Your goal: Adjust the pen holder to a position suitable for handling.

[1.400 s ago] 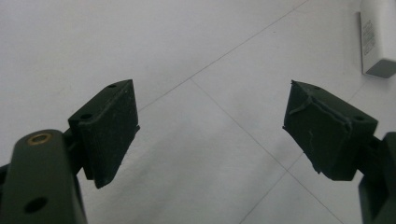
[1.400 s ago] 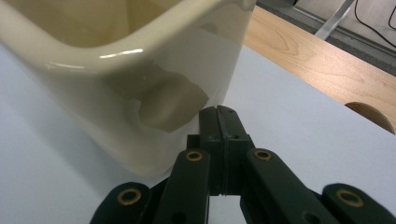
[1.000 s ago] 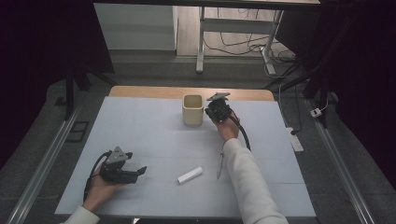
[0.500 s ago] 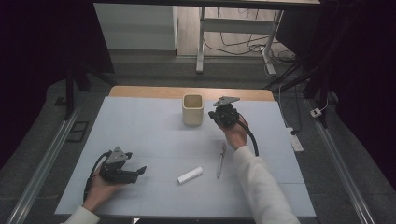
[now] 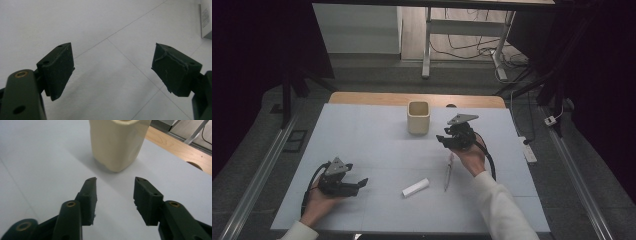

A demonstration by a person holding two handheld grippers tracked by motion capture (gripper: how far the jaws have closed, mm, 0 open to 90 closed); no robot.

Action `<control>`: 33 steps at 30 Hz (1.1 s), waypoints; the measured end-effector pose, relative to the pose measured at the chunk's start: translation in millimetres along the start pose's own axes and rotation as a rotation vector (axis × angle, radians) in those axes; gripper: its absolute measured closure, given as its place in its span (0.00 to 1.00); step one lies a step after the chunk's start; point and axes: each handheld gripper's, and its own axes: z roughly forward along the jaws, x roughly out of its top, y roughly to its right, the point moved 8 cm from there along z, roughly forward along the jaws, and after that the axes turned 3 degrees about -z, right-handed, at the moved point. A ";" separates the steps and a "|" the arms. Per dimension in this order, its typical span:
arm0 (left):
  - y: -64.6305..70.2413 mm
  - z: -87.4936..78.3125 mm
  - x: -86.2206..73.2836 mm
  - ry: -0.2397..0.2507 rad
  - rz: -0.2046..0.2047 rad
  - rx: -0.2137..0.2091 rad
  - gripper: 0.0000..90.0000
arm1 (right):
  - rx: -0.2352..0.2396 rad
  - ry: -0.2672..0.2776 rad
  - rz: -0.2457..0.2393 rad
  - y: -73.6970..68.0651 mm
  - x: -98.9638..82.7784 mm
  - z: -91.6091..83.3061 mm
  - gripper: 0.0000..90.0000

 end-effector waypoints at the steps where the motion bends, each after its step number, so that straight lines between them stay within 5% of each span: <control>1: -0.5 -0.1 0.0 0.001 -0.001 0.001 0.20 | -0.001 0.001 -0.004 -5.5 -3.5 -5.1 0.53; 20: -2.2 0.3 -0.7 0.000 -0.006 0.009 0.20 | 0.020 0.043 -0.018 -36.8 -31.4 -39.8 0.48; 33: -2.3 1.0 -0.5 0.004 0.006 0.013 0.20 | 0.019 0.028 0.010 -38.8 -49.3 -58.0 0.47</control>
